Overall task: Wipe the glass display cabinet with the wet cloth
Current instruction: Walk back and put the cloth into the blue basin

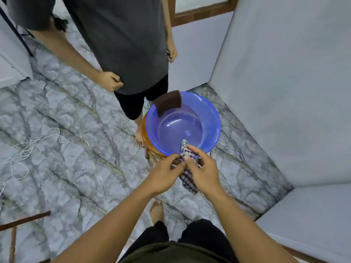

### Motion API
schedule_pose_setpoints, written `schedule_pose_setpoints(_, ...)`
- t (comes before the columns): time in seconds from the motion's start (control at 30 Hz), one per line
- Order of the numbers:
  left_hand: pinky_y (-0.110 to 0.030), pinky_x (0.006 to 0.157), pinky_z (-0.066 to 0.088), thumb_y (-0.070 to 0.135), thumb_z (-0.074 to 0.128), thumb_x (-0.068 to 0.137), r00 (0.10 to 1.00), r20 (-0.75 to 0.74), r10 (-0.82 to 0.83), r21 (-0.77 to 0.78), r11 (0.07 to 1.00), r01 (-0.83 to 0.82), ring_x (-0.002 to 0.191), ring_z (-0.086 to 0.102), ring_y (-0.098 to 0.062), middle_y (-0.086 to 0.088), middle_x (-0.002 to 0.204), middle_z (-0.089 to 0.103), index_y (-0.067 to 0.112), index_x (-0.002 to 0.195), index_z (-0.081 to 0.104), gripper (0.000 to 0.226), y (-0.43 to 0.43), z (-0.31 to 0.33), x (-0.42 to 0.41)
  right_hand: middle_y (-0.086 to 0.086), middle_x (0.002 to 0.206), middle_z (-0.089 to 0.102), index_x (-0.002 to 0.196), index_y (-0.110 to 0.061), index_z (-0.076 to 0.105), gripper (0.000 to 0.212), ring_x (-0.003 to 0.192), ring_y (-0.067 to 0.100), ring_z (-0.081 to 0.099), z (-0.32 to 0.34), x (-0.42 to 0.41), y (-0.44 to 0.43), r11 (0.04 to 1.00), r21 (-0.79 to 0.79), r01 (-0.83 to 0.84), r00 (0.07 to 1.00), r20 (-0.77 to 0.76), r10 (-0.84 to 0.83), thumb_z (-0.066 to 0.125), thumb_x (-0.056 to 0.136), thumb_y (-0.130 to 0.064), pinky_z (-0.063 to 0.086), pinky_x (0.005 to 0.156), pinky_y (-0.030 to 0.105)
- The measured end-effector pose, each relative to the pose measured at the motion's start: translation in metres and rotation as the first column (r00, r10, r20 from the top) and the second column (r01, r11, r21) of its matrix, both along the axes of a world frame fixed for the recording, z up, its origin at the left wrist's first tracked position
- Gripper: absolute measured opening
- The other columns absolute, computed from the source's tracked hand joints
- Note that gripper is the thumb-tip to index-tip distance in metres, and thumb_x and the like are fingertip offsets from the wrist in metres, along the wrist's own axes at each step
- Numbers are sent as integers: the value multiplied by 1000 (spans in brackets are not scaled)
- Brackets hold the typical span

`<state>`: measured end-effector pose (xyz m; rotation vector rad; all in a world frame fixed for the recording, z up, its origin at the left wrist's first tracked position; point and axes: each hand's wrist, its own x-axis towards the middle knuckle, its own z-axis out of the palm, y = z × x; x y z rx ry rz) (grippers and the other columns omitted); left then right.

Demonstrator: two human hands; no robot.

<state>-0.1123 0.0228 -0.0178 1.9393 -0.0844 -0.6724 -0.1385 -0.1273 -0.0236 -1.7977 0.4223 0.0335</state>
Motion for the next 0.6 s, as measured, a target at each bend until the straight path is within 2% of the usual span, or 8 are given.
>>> schedule_pose_setpoints(0.1, -36, 85, 58, 28, 66, 95, 996, -52, 67, -10, 998, -68, 89, 71, -13, 4, 96, 74, 28, 107, 65, 12, -1, -17, 21, -5, 125, 68, 118, -26, 71, 41, 118, 11, 65, -3, 19, 7, 999, -28, 33, 999, 0, -33, 52, 98, 5, 50, 104, 25)
schedule_pose_setpoints(0.13, -33, 81, 57, 26, 68, 94, 996, -33, 82, 26, 996, -81, 82, 69, -11, 3, 90, 73, 24, 100, 64, 7, 0, -21, 25, -5, 125, 67, 119, -23, 71, 47, 120, 9, 63, -5, 24, 6, 996, -82, 22, 1000, 13, -21, 49, 93, 9, 48, 107, 23)
schedule_pose_setpoints(0.23, -13, 61, 44, 21, 71, 91, 997, 31, 78, 138, 987, -81, 63, 57, 5, 8, 76, 64, 25, 83, 55, 18, 4, -28, 33, 2, 127, 65, 123, -9, 72, 50, 118, 10, 61, -12, 30, -1, 967, -252, -38, 999, 18, 44, 47, 81, 5, 47, 109, 25)
schedule_pose_setpoints(0.3, -17, 64, 47, 24, 71, 91, 998, 34, 48, 198, 979, -54, 70, 60, 1, 11, 79, 62, 20, 89, 57, 14, 7, -31, 36, 4, 127, 64, 125, -4, 70, 47, 115, 10, 60, -18, 33, -6, 943, -321, -93, 996, -14, 94, 52, 84, 9, 49, 108, 29)
schedule_pose_setpoints(0.4, -31, 76, 53, 27, 69, 93, 998, 38, 47, 253, 966, -55, 86, 67, -16, 4, 90, 68, 16, 101, 60, 17, 8, -35, 38, 11, 131, 65, 127, -1, 70, 41, 116, 18, 63, -27, 33, -6, 892, -420, -164, 986, -63, 152, 57, 90, 11, 47, 108, 29)
schedule_pose_setpoints(0.5, -26, 73, 53, 27, 67, 95, 993, 68, 100, 218, 970, -112, 85, 69, -15, -2, 93, 73, 21, 110, 55, 21, 9, -37, 40, 12, 127, 68, 123, -3, 72, 36, 114, 23, 66, -32, 35, -5, 881, -459, -115, 993, -25, 117, 60, 92, 9, 48, 104, 27)
schedule_pose_setpoints(0.57, -18, 67, 50, 24, 66, 96, 985, 114, 128, 188, 971, -148, 81, 68, -13, -2, 89, 73, 19, 123, 54, 30, 9, -39, 40, 11, 124, 70, 121, -4, 73, 32, 111, 23, 67, -35, 40, -5, 873, -479, -90, 995, -3, 100, 60, 93, 6, 48, 103, 26)
schedule_pose_setpoints(0.6, -19, 65, 49, 22, 65, 96, 981, 148, 126, 183, 971, -152, 79, 67, -13, -2, 86, 73, 19, 129, 53, 35, 8, -40, 40, 11, 124, 70, 121, -4, 74, 31, 111, 24, 67, -37, 42, -5, 865, -492, -98, 994, -13, 106, 60, 95, 4, 47, 104, 25)
